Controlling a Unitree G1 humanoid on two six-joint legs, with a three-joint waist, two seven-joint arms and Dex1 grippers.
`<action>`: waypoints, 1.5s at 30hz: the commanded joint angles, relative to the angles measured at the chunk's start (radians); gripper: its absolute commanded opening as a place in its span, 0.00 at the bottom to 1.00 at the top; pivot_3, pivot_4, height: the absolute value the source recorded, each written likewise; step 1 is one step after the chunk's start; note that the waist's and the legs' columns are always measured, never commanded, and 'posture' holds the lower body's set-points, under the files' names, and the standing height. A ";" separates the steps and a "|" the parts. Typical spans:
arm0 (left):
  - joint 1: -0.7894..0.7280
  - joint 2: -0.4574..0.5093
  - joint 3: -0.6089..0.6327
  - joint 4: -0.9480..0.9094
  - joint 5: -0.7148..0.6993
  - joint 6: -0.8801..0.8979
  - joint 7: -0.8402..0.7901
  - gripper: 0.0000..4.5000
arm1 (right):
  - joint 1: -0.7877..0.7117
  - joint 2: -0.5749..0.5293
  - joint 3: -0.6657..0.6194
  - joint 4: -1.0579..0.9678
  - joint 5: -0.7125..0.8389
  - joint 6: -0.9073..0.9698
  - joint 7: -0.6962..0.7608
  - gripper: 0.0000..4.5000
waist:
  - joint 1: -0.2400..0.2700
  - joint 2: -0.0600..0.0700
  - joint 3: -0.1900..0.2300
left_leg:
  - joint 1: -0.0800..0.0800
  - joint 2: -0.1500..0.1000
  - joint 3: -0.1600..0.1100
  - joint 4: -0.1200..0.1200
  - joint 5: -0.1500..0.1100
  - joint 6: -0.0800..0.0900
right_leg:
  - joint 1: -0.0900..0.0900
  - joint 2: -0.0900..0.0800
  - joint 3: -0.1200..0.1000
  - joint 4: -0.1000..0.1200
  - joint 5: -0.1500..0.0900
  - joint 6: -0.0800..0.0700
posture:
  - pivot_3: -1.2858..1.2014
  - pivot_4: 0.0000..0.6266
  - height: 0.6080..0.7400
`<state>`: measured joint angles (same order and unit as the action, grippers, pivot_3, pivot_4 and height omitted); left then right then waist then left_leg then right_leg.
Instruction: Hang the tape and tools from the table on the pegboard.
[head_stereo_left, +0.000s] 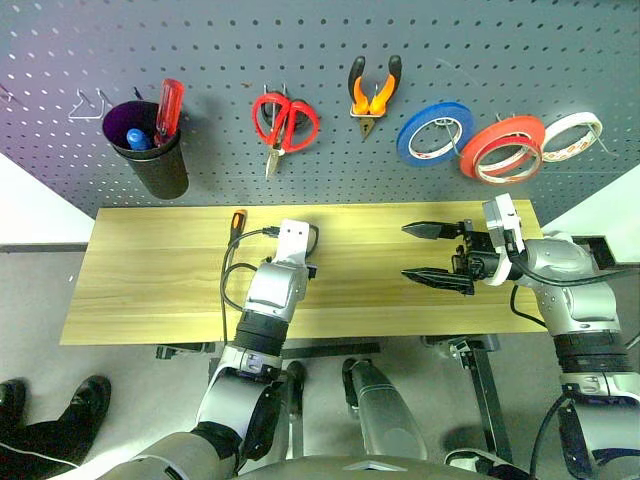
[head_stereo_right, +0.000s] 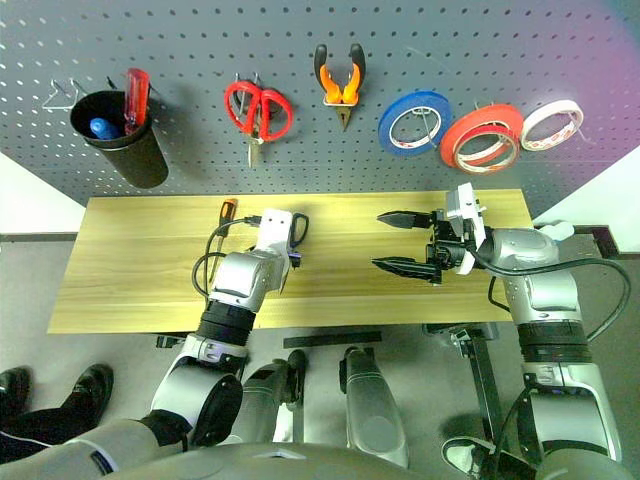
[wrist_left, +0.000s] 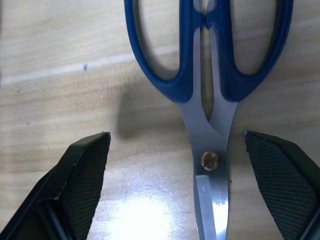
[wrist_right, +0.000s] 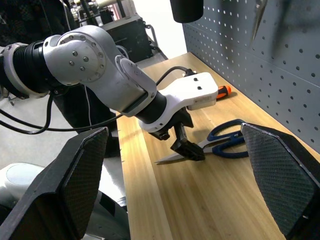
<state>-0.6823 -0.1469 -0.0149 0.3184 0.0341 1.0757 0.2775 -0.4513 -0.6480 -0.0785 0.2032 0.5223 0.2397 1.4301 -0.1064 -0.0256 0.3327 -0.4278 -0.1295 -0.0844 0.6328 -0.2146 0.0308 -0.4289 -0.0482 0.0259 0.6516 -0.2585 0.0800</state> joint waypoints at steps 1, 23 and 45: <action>-0.024 -0.004 -0.003 0.053 -0.001 -0.027 -0.026 1.00 | -0.004 -0.009 -0.011 -0.024 0.009 -0.001 -0.001 0.99 | 0.000 0.000 0.001 | 0.000 0.000 0.000 0.000 0.000 0.000 | 0.000 0.000 0.000 0.000 0.000 0.000 | 0.39 0.63 1.00; 0.000 -0.012 -0.017 0.046 0.009 0.088 -0.076 0.23 | -0.042 -0.006 -0.018 0.015 0.000 -0.022 -0.014 1.00 | -0.022 0.000 0.006 | 0.001 0.001 0.002 0.000 0.000 0.000 | 0.000 0.000 0.000 0.000 0.001 0.001 | 0.39 0.65 1.00; 0.232 0.193 -0.183 -0.455 -0.013 -0.038 -0.321 0.23 | -0.088 0.033 -0.007 0.104 -0.006 -0.057 0.007 1.00 | -0.013 0.002 0.012 | 0.000 0.001 0.002 -0.001 0.000 0.000 | -0.001 -0.001 0.000 -0.001 0.001 0.000 | 0.41 0.57 1.00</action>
<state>-0.4617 0.0404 -0.1813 -0.0619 0.0193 1.0396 -0.0318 -0.5283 -0.6149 -0.0787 0.3071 0.5144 0.2023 1.4240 -0.1191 -0.0239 0.3444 -0.4280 -0.1284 -0.0826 0.6317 -0.2148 0.0311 -0.4302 -0.0490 0.0259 0.6503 -0.2574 0.0801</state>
